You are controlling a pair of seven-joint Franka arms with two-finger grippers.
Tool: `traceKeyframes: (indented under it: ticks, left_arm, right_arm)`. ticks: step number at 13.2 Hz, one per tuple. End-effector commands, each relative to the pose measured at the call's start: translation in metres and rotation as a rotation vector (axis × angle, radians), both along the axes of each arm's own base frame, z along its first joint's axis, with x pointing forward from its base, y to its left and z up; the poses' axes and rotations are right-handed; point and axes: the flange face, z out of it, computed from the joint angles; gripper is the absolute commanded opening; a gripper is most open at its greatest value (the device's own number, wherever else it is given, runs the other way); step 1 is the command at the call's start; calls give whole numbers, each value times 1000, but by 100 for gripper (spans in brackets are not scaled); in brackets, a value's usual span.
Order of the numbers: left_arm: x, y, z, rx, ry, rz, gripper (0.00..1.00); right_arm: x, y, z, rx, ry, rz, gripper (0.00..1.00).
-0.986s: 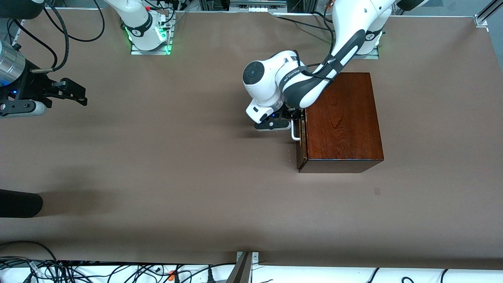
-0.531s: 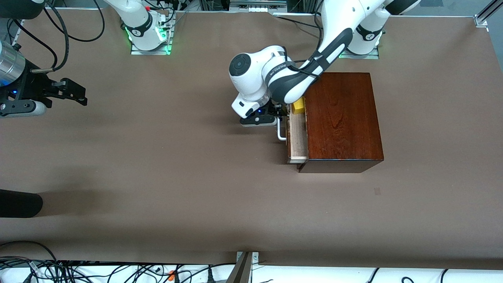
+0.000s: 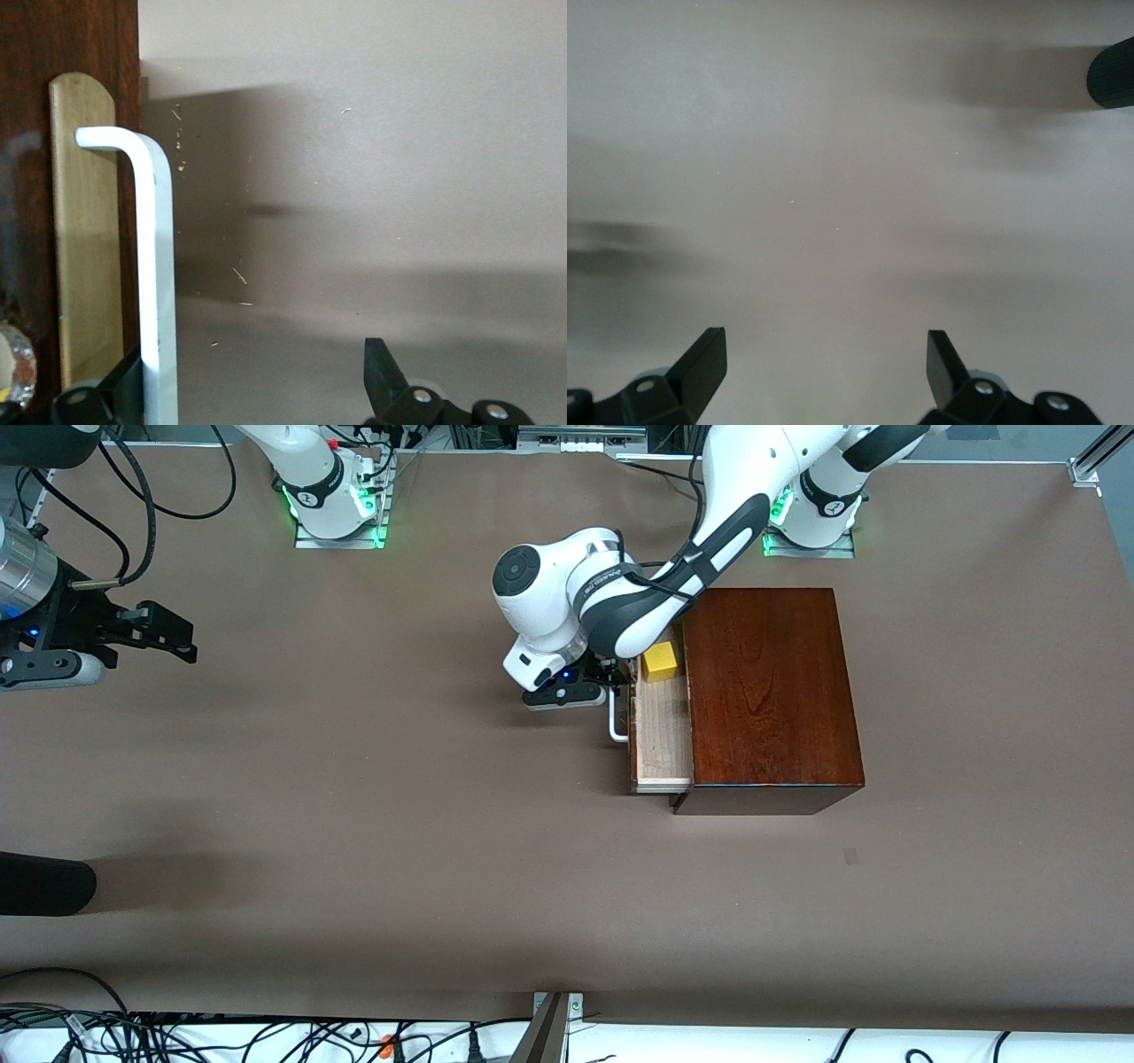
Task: Open drawer, take yellow block, close drawer
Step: 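Pull the drawer handle outward with the left gripper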
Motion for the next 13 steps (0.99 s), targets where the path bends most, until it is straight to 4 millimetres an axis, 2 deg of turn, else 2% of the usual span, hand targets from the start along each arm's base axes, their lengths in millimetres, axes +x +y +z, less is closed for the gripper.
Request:
traceKeyframes:
  ticks: [1, 10, 12, 13]
  left_arm:
    - [-9, -55, -1, -114, -32, -2, 100]
    - [-1, -78, 14, -212, -52, 11, 100]
    - [5, -72, 29, -217, -58, 24, 100]
    - [6, -67, 49, -221, -54, 36, 100]
  right_arm:
    - [-3, 1, 4, 3, -8, -6, 100]
    - [-4, 2, 4, 4, 0, -3, 100]
    - [-6, 12, 4, 5, -1, 15, 100]
    - [-6, 13, 6, 4, -5, 18, 100]
